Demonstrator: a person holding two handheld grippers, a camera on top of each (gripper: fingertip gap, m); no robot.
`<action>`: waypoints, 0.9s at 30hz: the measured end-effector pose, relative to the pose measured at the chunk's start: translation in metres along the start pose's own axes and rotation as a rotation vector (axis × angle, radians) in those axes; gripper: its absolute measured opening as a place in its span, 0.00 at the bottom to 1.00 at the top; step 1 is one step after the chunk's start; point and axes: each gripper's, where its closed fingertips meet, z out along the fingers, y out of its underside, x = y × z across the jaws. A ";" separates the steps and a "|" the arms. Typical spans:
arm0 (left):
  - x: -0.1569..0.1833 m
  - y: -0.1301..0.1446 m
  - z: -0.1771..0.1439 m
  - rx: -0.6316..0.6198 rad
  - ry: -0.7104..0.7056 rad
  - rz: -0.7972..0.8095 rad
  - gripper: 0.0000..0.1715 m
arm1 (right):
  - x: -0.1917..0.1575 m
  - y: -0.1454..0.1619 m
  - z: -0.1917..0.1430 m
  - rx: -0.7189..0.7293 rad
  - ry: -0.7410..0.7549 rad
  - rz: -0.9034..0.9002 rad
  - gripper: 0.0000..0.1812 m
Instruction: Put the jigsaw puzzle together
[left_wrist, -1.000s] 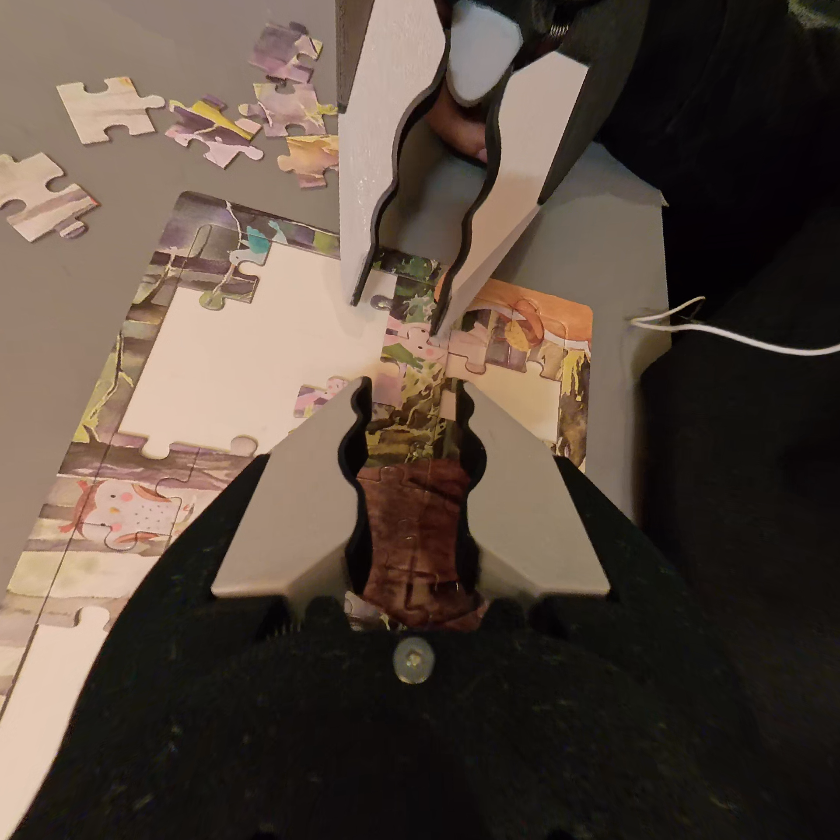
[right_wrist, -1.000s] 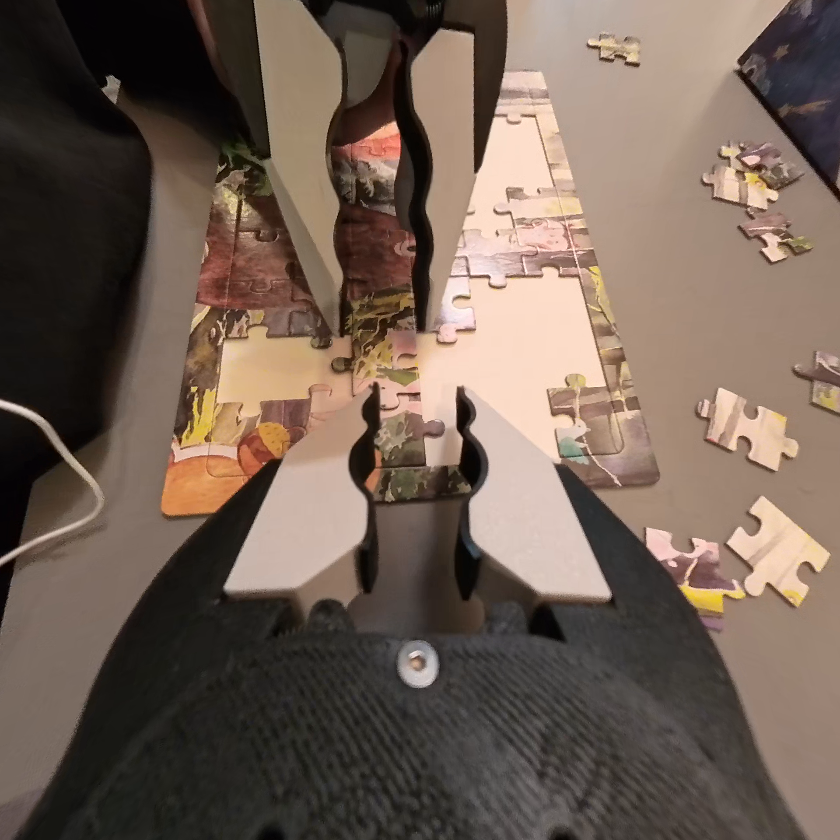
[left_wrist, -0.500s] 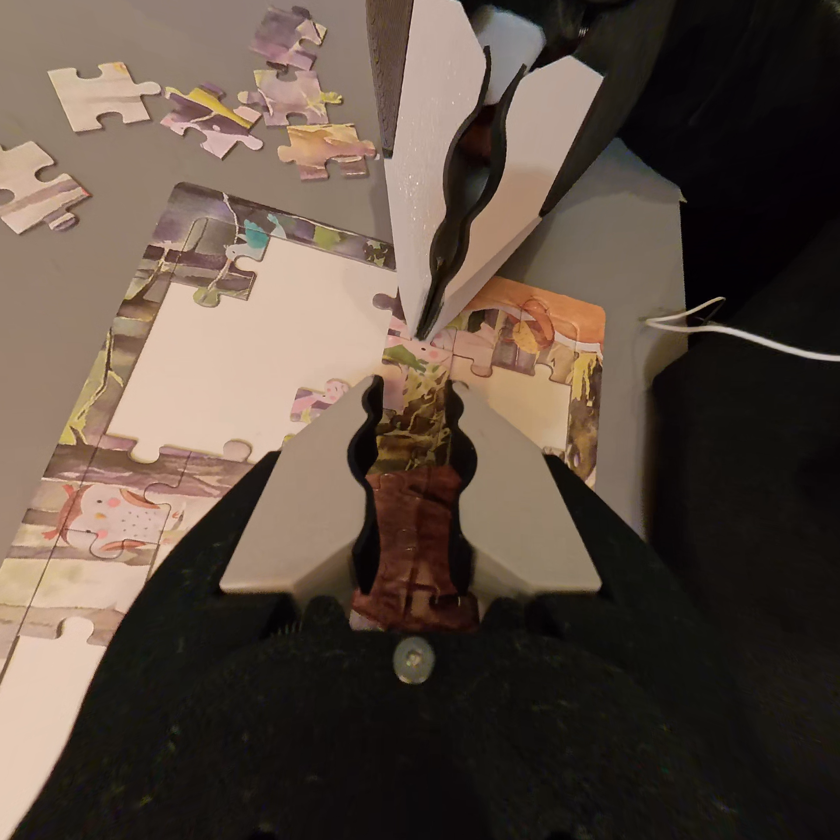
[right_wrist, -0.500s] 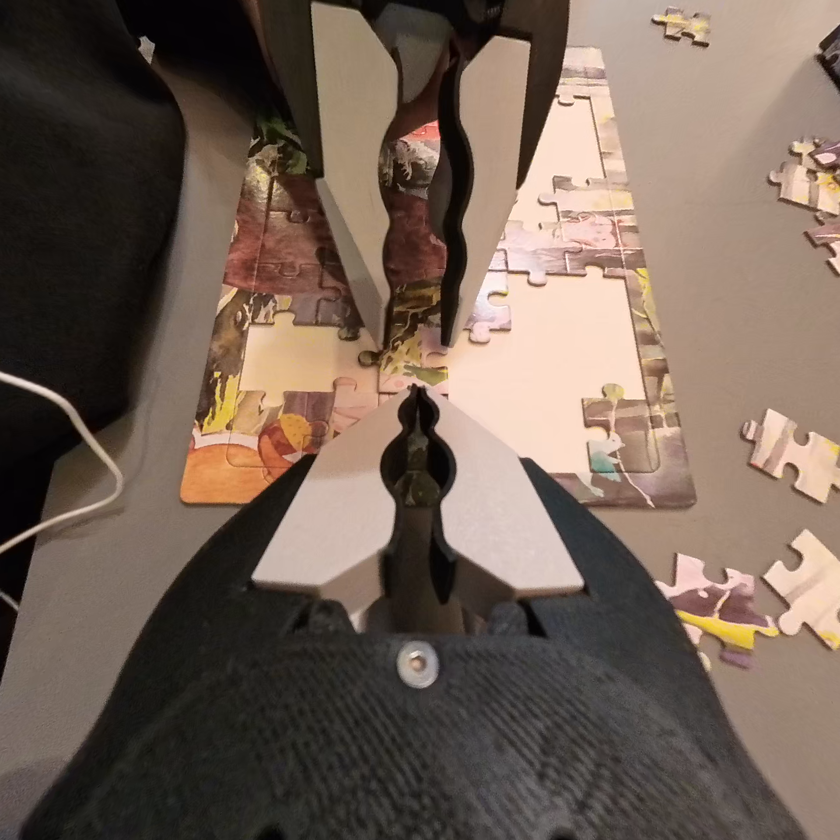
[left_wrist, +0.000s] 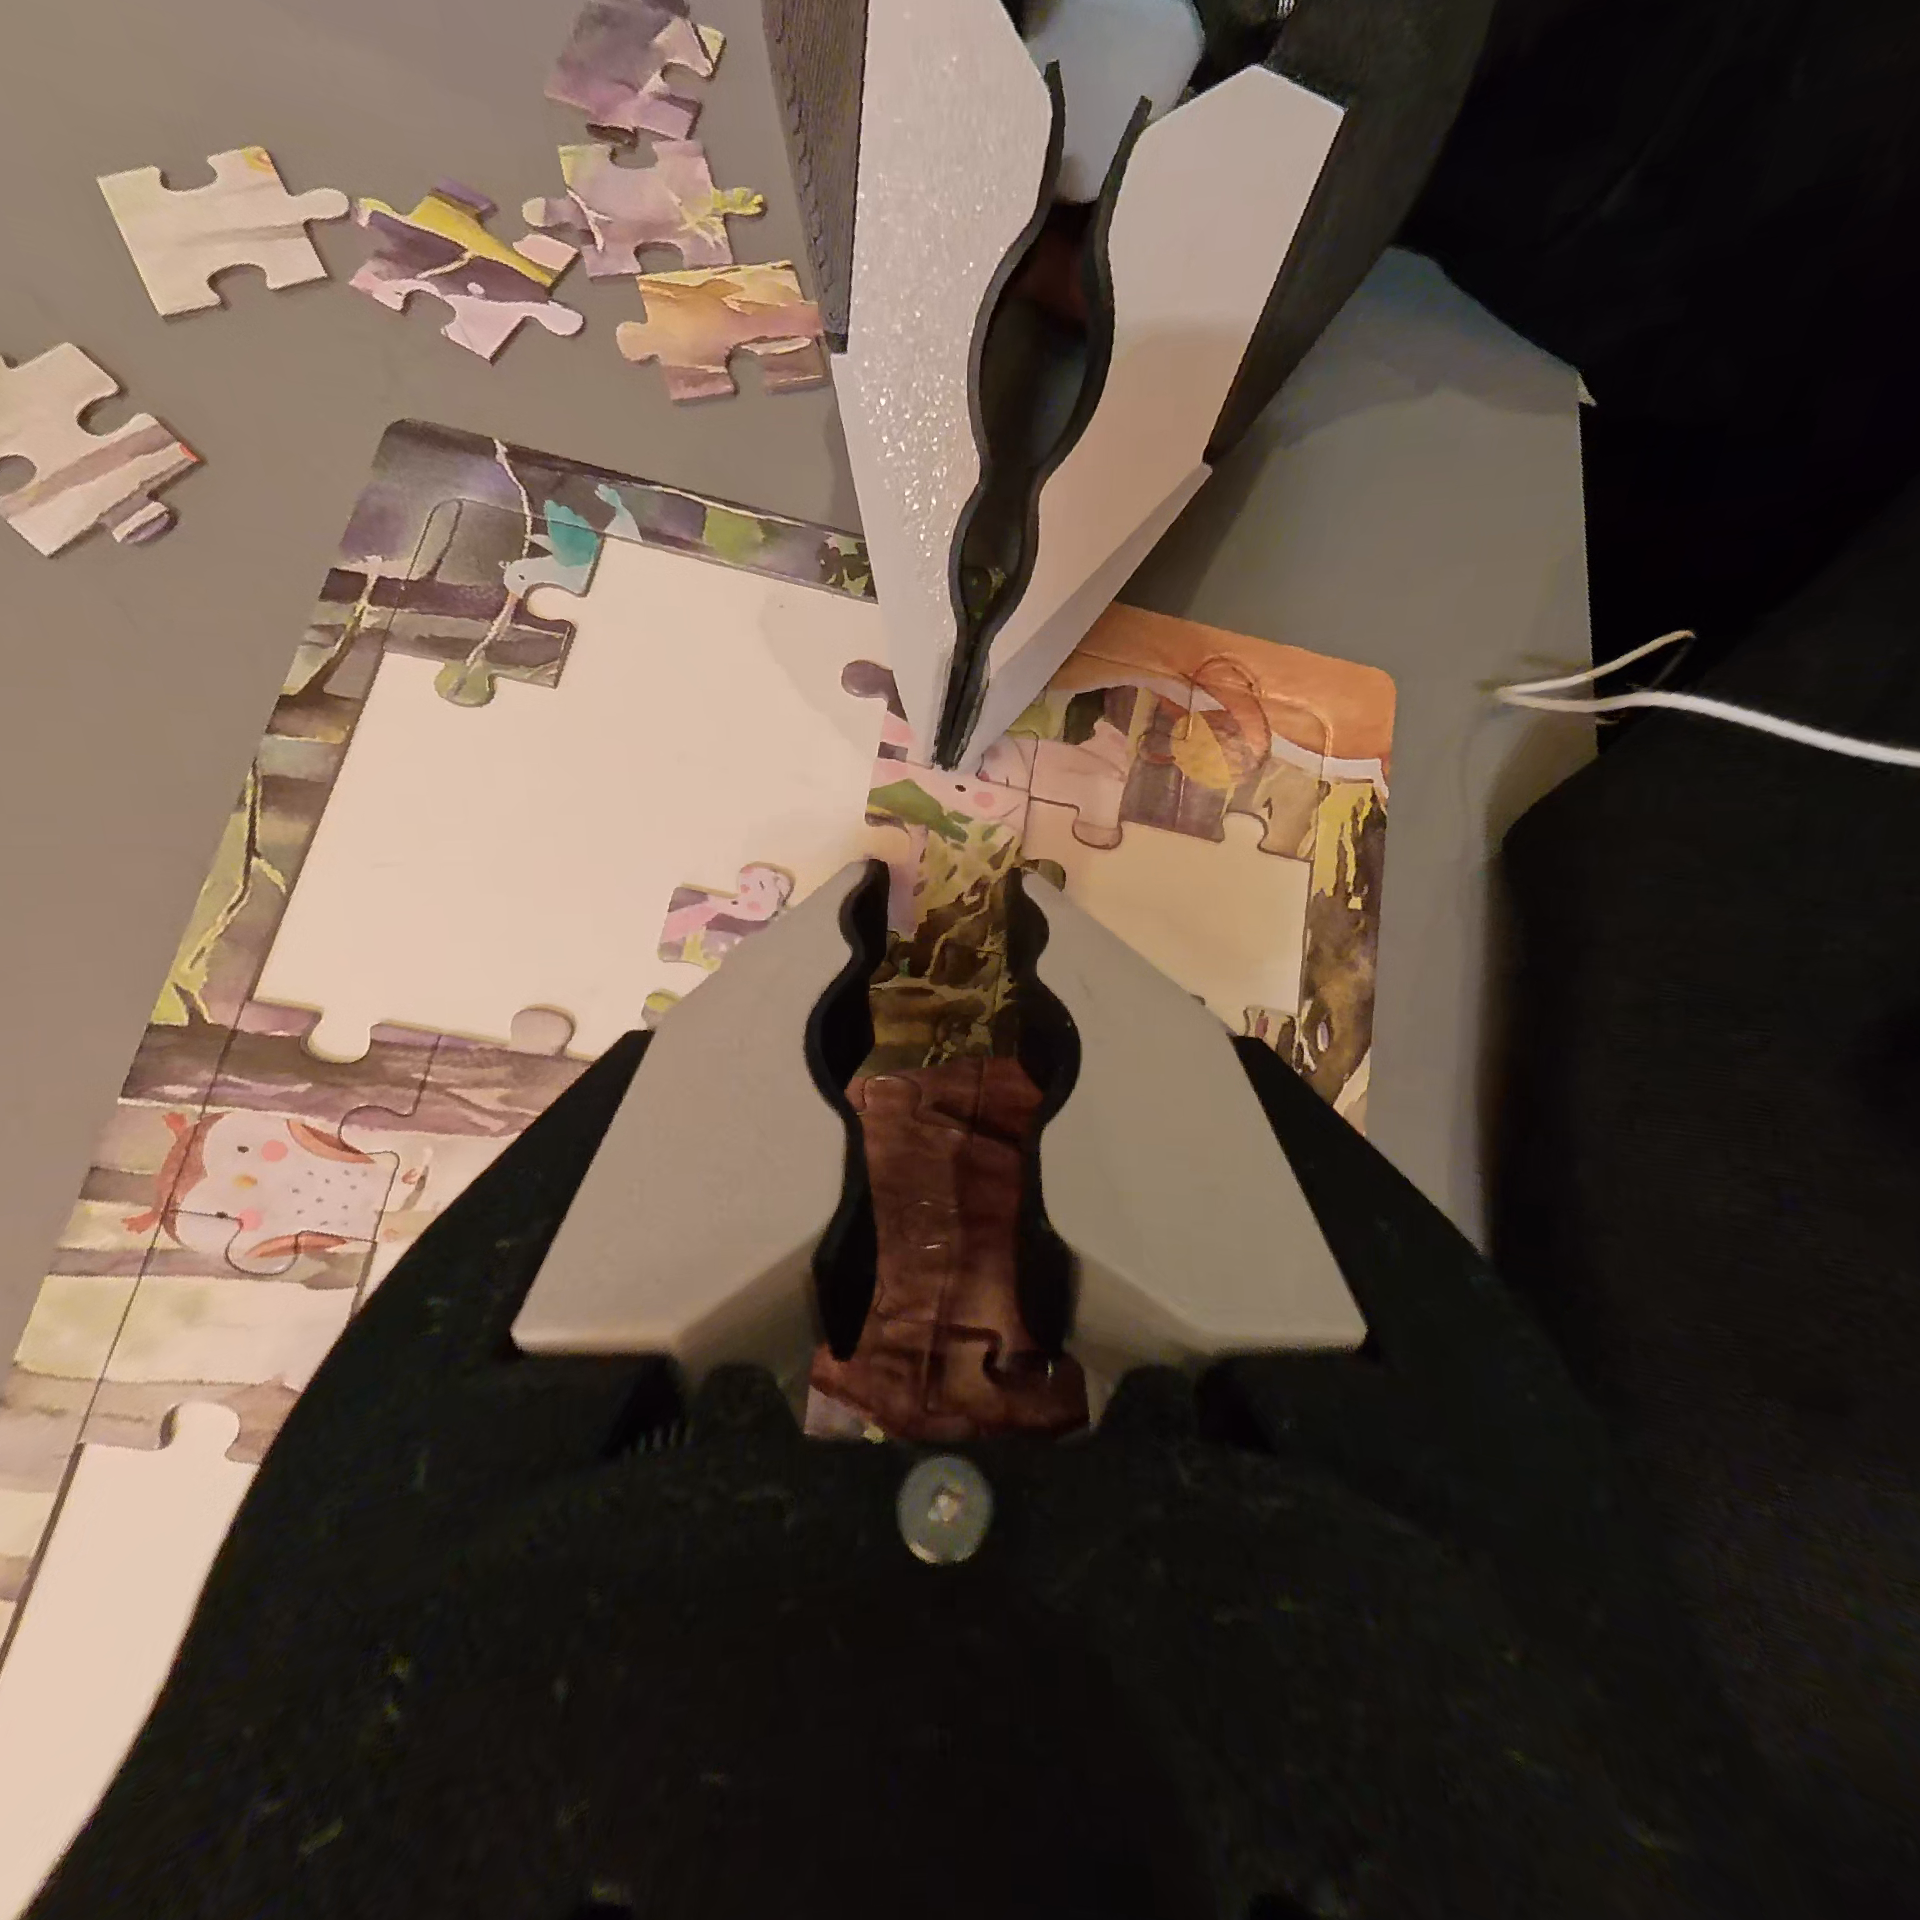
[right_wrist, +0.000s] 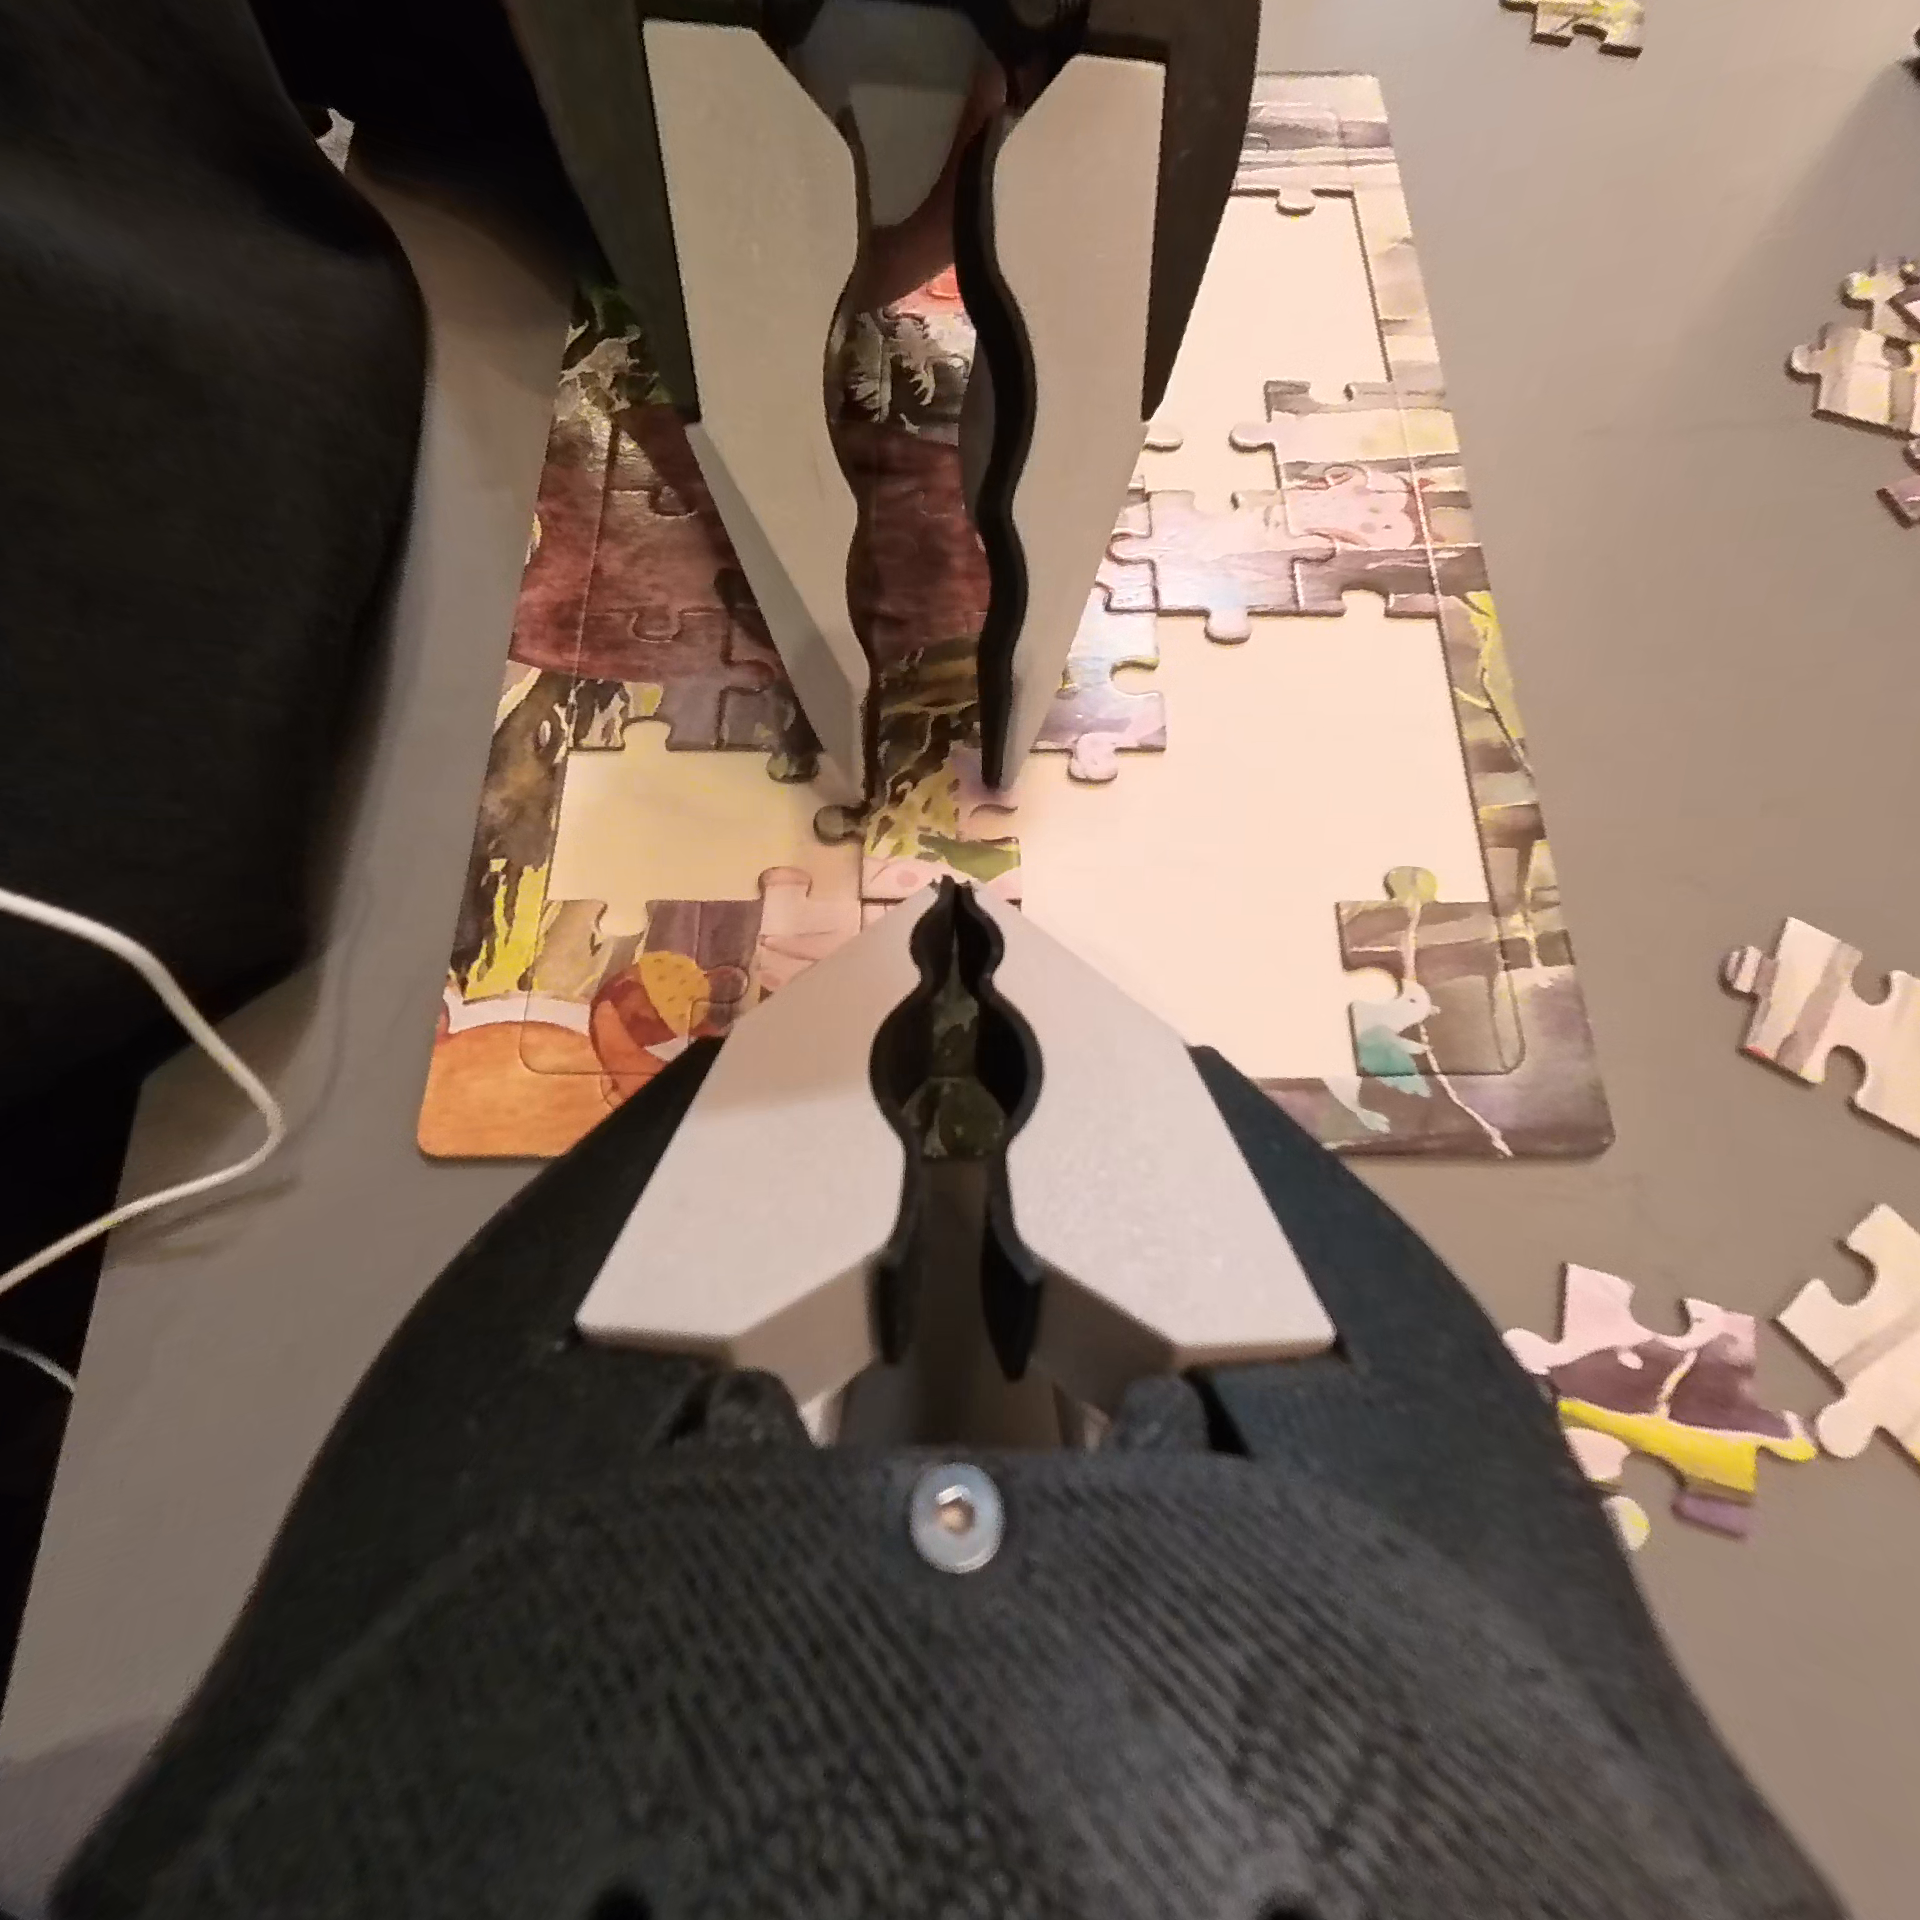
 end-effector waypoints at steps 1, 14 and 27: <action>0.000 0.000 0.000 0.002 0.005 -0.004 0.12 | 0.000 0.000 0.000 0.000 -0.001 0.004 0.00; 0.001 -0.004 0.007 0.021 0.013 -0.013 0.18 | 0.000 0.000 0.001 -0.004 -0.026 0.078 0.00; 0.003 -0.003 0.007 0.012 0.022 -0.024 0.12 | 0.002 0.002 -0.003 0.003 -0.018 0.089 0.00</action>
